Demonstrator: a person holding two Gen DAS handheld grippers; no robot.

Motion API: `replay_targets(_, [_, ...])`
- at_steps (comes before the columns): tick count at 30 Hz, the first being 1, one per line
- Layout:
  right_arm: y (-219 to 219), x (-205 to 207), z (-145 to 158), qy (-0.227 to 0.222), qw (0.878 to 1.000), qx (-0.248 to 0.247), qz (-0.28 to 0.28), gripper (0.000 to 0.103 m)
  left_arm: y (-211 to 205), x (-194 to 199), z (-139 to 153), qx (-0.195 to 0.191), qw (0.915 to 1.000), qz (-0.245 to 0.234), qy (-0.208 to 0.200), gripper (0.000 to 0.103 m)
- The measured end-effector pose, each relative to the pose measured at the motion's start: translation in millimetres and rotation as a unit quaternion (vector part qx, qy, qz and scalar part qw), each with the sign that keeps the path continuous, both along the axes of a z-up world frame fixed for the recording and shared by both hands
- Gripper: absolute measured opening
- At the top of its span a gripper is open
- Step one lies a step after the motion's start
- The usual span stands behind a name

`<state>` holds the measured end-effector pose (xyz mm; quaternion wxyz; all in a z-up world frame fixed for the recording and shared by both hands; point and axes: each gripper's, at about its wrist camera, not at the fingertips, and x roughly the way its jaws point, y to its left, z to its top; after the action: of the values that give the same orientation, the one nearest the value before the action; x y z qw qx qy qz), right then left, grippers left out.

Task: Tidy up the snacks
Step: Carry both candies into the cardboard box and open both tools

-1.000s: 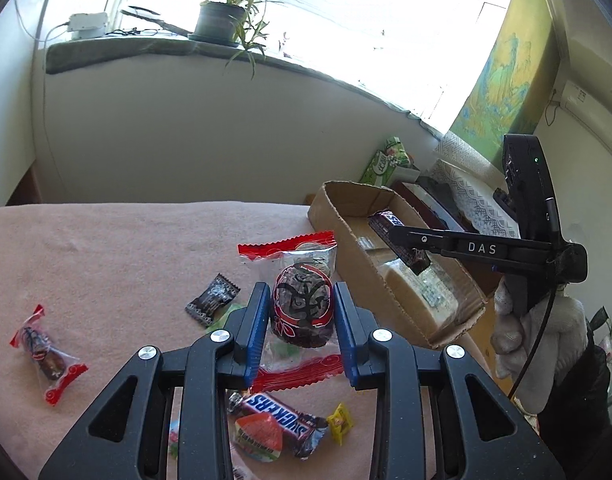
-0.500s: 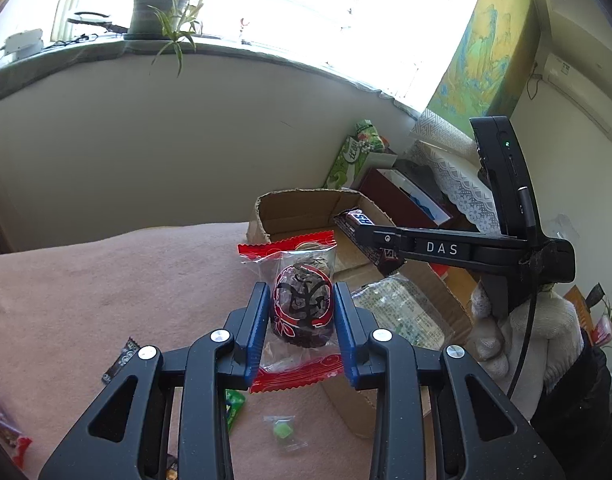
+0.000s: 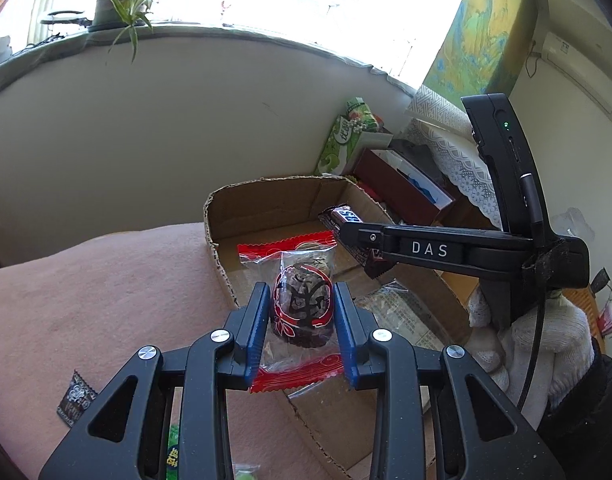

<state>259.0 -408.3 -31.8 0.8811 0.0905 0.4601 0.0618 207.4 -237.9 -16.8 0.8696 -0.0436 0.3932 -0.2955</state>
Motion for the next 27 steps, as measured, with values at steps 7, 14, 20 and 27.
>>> replay_targets(7, [-5, 1, 0, -0.001, 1.0, 0.001, -0.003, 0.03, -6, 3, -3, 0.01, 0.9999, -0.003, 0.002, 0.032])
replay_targets(14, [-8, -3, 5, -0.011, 1.0, -0.002, -0.013, 0.048, -6, 1, -3, 0.019, 0.9998, -0.003, 0.003, 0.041])
replay_targets(20, [-6, -9, 12, -0.016, 1.0, -0.007, -0.013, 0.055, -3, -3, 3, 0.014, 0.9999, -0.001, -0.002, 0.041])
replay_targets(27, [1, -25, 25, -0.025, 1.0, -0.014, -0.009, 0.055, 18, -19, 19, 0.001, 0.9999, 0.007, -0.014, 0.041])
